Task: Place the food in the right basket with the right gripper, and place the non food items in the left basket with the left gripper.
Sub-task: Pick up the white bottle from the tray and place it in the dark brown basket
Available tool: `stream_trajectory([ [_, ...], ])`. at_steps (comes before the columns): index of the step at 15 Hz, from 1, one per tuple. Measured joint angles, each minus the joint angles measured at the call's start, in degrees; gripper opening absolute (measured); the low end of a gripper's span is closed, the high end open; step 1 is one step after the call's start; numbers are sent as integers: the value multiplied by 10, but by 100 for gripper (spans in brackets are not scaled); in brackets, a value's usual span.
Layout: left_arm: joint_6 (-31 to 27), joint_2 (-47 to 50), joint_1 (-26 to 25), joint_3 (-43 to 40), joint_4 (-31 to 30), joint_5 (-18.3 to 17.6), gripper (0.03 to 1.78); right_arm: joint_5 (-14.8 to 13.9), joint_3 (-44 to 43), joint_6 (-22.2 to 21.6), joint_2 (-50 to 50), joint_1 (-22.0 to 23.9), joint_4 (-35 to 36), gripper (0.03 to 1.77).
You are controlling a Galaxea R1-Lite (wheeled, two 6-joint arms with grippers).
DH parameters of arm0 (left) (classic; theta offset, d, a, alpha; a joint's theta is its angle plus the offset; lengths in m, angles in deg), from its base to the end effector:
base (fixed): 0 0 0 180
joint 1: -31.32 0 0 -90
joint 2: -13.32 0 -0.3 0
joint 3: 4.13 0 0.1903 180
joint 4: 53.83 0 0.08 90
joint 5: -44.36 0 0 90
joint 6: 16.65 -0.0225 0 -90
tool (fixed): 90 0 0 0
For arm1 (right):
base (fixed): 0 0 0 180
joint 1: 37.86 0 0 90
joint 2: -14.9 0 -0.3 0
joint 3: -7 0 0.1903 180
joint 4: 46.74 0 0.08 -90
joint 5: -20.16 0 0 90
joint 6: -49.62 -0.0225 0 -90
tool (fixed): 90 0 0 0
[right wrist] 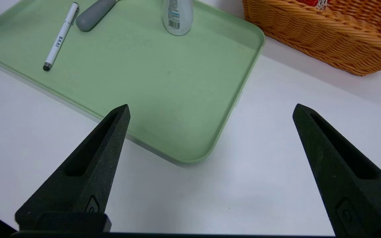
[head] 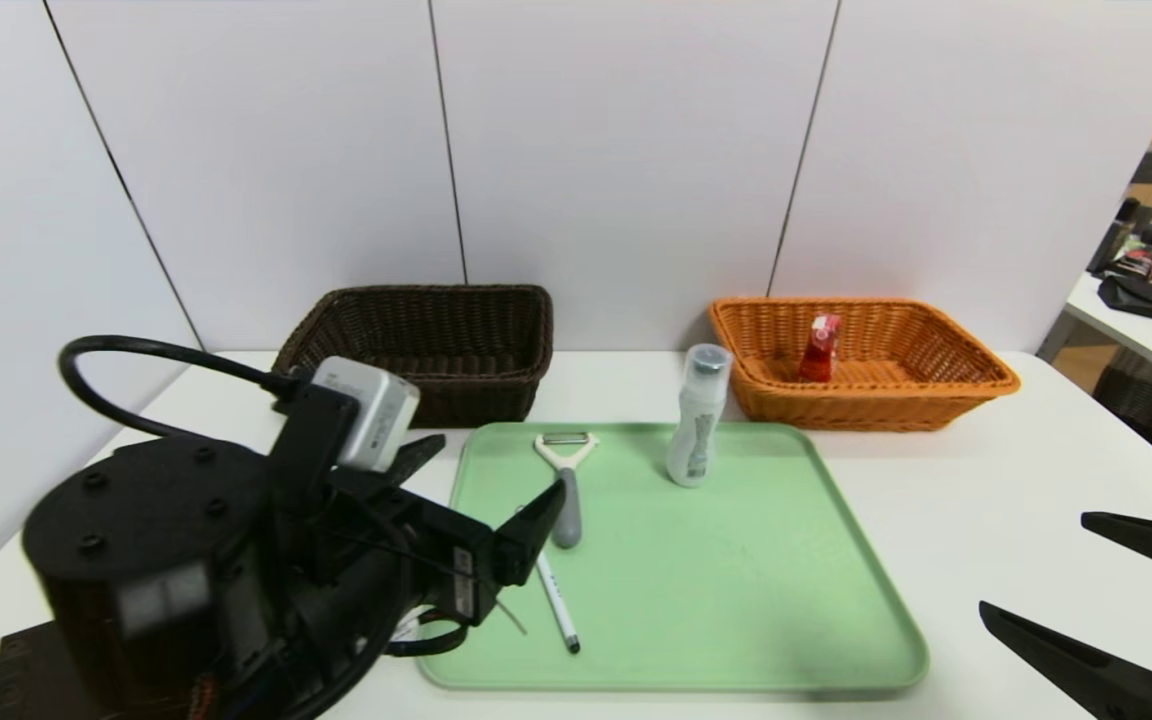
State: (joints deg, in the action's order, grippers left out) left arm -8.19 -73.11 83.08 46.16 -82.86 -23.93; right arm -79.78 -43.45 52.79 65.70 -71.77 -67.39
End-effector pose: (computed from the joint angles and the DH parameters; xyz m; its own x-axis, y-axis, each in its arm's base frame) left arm 0.1521 -0.1795 0.1747 0.8612 -0.4951 -0.1150 0.4858 0.8683 -0.1007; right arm 0.0819 0.0504 0.1947 0.8595 0.3698 -0.3530 -0.4316 0.8949 -0.1134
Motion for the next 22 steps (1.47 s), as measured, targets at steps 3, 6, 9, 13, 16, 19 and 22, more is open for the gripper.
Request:
stream_trajectory([
  [3, 0, -73, 27, 44, -46, 15, 169, -4, -1, 0, 0, -1, 0, 169],
  [6, 3, -130, 48, 81, -55, 37, 169, -4, 0, 0, 0, -1, 0, 169],
  [9, 5, -179, 59, 126, -55, 60, 169, -4, 0, 0, 0, -1, 0, 169],
  [13, 4, -243, 65, 191, -55, 89, 169, -4, 1, -1, 0, -1, 0, 169],
  [16, 1, -288, 66, 248, -52, 89, 169, -4, 2, -2, 1, -1, 0, 169],
  [19, -1, -323, 68, 308, -36, 88, 169, -3, 5, -2, 1, -2, 0, 169],
  [22, -1, -354, 73, 356, -21, 88, 169, -2, 5, -3, 2, -2, 0, 169],
])
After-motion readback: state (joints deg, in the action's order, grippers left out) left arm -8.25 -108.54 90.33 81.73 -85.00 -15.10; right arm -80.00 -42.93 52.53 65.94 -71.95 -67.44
